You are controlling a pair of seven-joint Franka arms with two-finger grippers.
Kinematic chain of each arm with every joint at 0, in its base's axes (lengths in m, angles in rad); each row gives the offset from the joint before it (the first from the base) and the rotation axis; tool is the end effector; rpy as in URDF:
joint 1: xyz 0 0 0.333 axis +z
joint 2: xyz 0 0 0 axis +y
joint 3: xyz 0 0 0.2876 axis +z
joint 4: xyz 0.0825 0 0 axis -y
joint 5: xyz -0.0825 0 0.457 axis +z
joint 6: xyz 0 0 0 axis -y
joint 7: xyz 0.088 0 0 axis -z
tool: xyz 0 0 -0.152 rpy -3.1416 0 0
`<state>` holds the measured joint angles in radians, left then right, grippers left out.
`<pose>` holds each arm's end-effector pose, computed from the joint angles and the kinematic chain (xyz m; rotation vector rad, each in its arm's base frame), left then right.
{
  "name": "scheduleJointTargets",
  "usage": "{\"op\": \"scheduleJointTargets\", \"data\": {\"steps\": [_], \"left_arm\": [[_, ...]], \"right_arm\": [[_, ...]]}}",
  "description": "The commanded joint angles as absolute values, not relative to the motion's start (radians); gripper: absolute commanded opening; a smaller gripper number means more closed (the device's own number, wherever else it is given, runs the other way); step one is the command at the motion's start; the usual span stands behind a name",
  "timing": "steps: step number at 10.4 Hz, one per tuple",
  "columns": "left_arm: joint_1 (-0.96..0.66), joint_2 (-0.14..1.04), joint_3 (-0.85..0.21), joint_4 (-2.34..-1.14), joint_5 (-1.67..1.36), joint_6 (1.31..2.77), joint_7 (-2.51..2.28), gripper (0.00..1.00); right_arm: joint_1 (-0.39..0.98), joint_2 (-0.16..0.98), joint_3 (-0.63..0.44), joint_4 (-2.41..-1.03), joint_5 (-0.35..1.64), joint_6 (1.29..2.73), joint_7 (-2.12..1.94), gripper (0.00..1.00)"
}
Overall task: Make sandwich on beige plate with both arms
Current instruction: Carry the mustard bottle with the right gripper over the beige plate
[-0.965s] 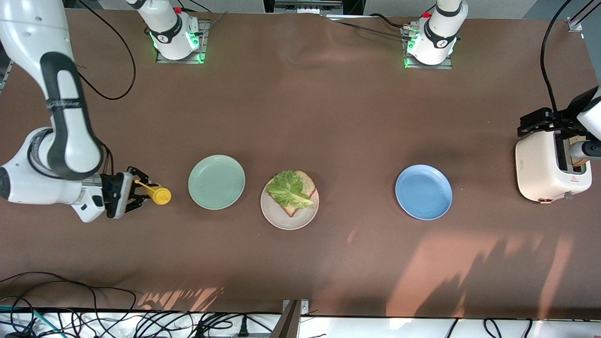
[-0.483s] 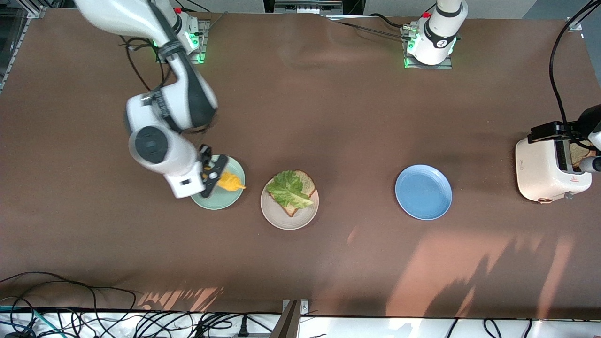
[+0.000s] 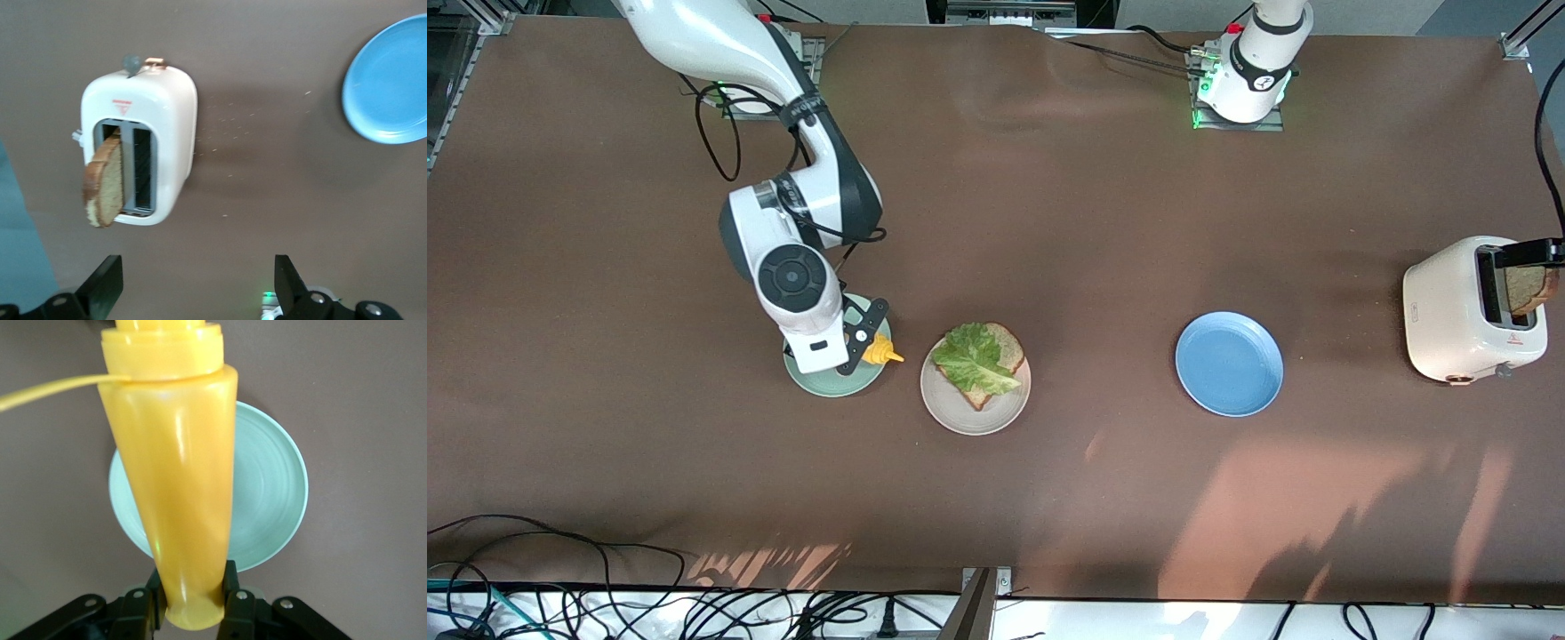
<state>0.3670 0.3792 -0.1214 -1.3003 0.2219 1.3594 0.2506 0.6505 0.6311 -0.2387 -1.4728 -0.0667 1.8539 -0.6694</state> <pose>0.6499 0.2115 0.4341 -3.0018 -0.0123 0.5321 0.6596 0.2938 0.1988 2.4812 1.5825 -0.3825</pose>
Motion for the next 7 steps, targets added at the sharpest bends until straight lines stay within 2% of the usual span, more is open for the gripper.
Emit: {"op": "scheduleJointTargets", "data": {"steps": [1, 5, 7], "left_arm": [[0.451, 0.425, -0.137, -1.295, 0.276, 1.397, 0.375, 1.00], [0.552, 0.492, -0.135, -1.298, 0.316, 1.424, 0.477, 1.00], [0.554, 0.517, -0.135, -1.334, 0.379, 1.425, 0.480, 0.98]], "right_arm": [[0.733, 0.709, -0.298, -1.379, -0.112, 1.806, -0.667, 0.00], [0.797, 0.741, -0.298, -1.342, -0.242, 1.749, -0.664, 0.00], [0.854, 0.764, -0.356, -1.322, -0.244, 1.746, -0.652, 0.00]]}}
